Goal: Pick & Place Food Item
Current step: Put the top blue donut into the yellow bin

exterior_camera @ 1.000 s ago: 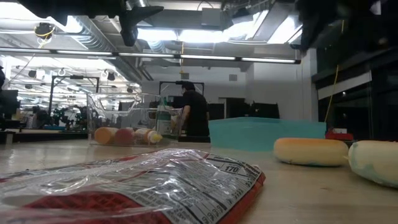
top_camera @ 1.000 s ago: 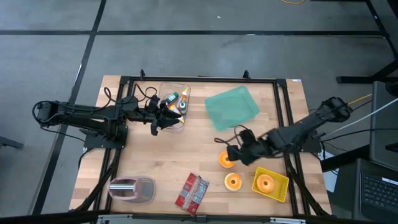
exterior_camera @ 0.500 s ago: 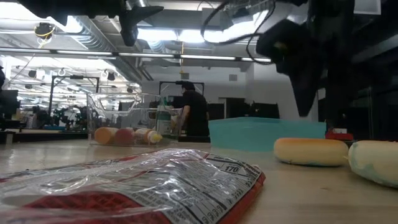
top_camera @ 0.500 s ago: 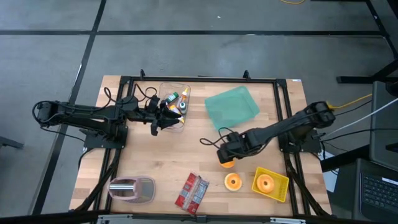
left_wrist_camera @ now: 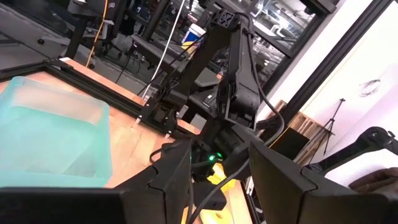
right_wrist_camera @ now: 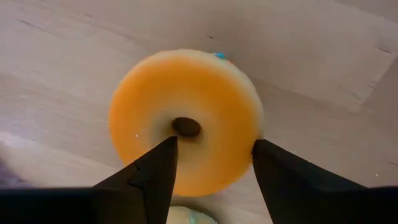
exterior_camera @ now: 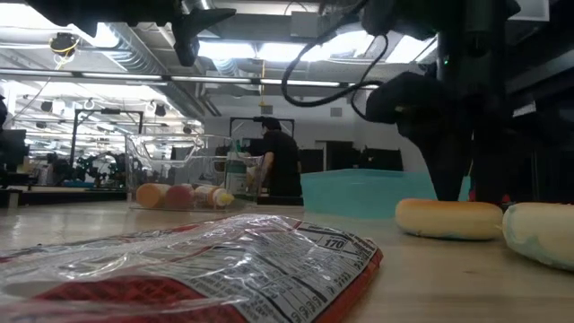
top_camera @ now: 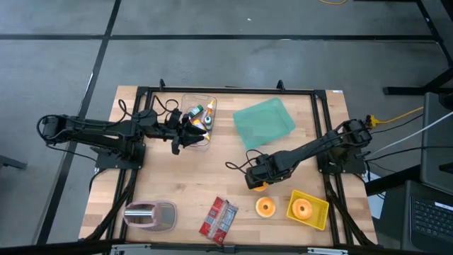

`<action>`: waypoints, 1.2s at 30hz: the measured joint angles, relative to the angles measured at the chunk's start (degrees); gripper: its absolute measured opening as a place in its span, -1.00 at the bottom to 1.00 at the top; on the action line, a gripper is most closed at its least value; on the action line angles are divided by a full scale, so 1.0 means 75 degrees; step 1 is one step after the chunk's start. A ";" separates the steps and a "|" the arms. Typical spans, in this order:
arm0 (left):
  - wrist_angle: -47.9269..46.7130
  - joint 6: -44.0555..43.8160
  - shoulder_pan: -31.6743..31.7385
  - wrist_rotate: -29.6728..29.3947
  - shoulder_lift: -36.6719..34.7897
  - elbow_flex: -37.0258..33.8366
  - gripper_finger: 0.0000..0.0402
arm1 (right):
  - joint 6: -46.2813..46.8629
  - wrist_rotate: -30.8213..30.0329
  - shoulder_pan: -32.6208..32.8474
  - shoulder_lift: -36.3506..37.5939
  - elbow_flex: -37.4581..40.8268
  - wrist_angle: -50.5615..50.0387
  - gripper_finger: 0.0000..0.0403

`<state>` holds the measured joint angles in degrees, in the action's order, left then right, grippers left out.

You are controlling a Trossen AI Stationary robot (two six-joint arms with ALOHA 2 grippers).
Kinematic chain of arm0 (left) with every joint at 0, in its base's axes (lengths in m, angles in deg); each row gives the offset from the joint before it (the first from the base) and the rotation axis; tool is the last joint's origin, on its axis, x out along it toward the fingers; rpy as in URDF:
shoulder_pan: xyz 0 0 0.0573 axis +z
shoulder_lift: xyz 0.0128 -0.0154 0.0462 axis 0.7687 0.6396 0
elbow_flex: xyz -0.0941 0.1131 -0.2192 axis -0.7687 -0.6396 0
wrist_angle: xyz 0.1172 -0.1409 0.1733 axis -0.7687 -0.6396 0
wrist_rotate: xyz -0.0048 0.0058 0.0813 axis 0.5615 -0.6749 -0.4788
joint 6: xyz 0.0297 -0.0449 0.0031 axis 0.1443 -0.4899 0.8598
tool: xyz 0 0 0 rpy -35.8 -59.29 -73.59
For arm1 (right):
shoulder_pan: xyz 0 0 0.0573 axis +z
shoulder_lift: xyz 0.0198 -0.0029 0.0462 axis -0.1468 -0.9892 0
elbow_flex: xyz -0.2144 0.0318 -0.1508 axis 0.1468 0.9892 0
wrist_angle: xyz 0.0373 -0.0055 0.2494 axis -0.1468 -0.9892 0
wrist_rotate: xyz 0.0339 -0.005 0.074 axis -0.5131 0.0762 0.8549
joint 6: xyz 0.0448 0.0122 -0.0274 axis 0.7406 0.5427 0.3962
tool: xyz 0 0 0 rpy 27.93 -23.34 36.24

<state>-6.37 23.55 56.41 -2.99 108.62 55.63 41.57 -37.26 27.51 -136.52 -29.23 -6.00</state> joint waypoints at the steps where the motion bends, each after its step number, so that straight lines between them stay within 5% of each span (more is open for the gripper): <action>1: 0.0000 0.0000 0.0000 0.0000 0.0000 0.0000 -0.22 | 0.0004 0.0048 -0.0001 -0.0045 0.0000 0.0010 0.01; 8: -0.0029 0.0117 0.0000 -0.0003 0.0001 0.0000 -0.22 | 0.0020 0.0063 -0.0084 -0.0108 0.0000 -0.0012 -0.21; 16: -0.0050 0.0128 0.0000 -0.0003 -0.0001 0.0000 -0.22 | 0.0025 -0.0077 -0.0209 -0.0108 0.0000 0.0000 -0.93; 26: -0.0052 0.0191 0.0000 -0.0006 0.0000 0.0000 -0.22 | 0.0004 -0.0290 -0.0253 0.0177 0.0003 -0.0001 -0.98; 36: -0.0052 0.0189 0.0000 -0.0006 -0.0001 0.0000 -0.22 | 0.0214 -0.1715 -0.0157 0.2212 -0.0008 -0.0036 -0.99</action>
<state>-6.76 24.97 56.41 -3.04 108.61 55.63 43.17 -50.12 26.33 -119.92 -29.29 -6.27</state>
